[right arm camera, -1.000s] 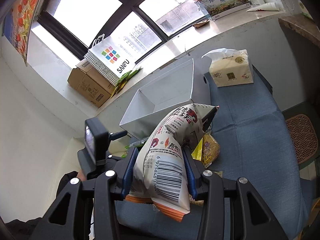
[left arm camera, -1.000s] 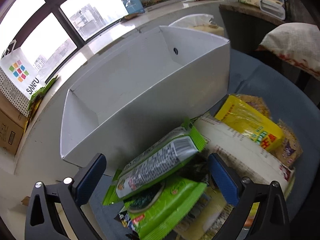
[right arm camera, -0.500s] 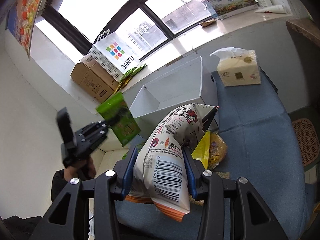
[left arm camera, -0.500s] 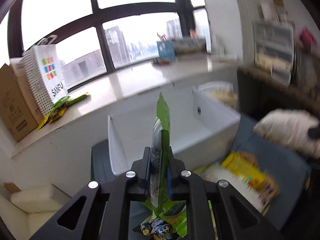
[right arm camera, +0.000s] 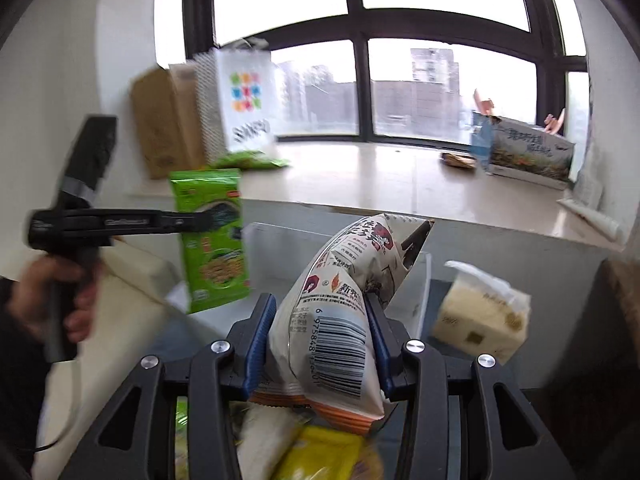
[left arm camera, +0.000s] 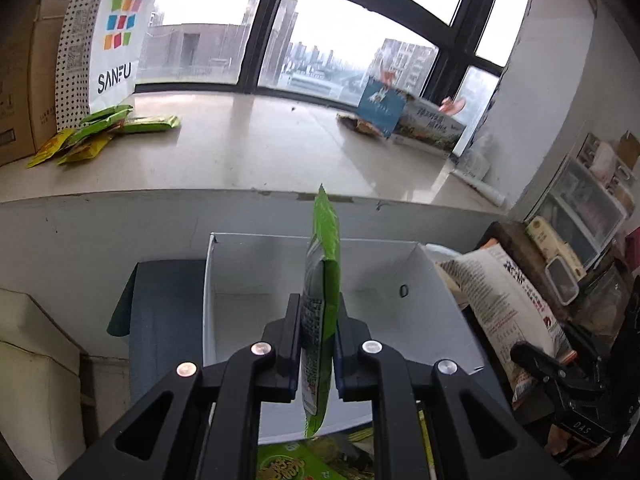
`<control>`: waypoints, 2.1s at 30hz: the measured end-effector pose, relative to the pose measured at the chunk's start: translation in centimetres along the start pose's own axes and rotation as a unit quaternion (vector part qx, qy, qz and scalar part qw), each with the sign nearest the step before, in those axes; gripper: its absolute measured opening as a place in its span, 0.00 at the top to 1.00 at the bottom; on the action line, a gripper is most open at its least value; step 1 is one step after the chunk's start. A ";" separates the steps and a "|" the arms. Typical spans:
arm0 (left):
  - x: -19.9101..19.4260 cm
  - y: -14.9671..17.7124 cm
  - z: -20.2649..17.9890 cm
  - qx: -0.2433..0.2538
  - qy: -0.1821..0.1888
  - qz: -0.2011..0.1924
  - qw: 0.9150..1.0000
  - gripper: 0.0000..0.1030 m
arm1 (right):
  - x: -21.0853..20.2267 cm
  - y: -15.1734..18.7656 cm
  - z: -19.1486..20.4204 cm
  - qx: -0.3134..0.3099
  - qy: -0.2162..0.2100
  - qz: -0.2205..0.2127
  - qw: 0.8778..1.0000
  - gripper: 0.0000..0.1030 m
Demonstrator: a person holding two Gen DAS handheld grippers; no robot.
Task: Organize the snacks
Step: 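Drop the white-red bag and green seaweed pack into the white box with both grippers, then grasp a white snack bag with the right gripper while the left grasps a green stick pack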
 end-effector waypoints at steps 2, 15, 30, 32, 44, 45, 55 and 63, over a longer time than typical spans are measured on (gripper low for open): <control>2.3 -0.2 0.1 0.010 -0.019 0.035 0.999 0.87 | 2.9 -0.6 -0.4 -0.016 0.025 0.016 0.999 0.54; 4.0 -0.4 2.9 0.025 -0.116 0.065 0.991 0.00 | 6.5 -0.5 -2.0 -0.034 0.079 0.038 0.996 0.00; -9.4 4.1 -0.4 0.047 -0.019 -0.106 0.993 0.00 | -6.9 0.1 -2.4 0.082 -0.096 -0.098 0.987 0.00; -10.9 6.4 -1.3 0.065 -0.031 -0.107 0.992 0.00 | -8.5 1.3 -2.2 0.084 -0.088 -0.105 0.987 0.00; -14.7 18.6 -4.6 0.059 -0.017 -0.066 0.996 0.00 | -12.3 11.1 2.3 0.040 -0.083 -0.035 0.995 0.00; -14.7 18.9 -4.6 0.049 -0.006 -0.063 0.997 0.00 | -11.8 11.9 2.6 0.036 -0.081 -0.019 0.996 0.00; -14.4 19.6 -1.7 -0.022 0.018 -0.058 0.998 0.00 | -4.5 14.3 5.5 0.016 -0.102 0.090 0.991 0.00; -13.7 20.4 0.8 -0.099 0.056 -0.050 0.992 0.00 | 2.2 14.5 6.1 0.022 -0.106 0.158 0.982 0.00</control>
Point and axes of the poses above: each gripper's, at about its wrist camera, not at the fingertips, and x roughly the way its jaws point, z to its left, y to its underside, the point moved 6 cm from there along x, roughly the way its jaws point, and after that the axes turned 2 degrees about -y, right-handed, at the moved point
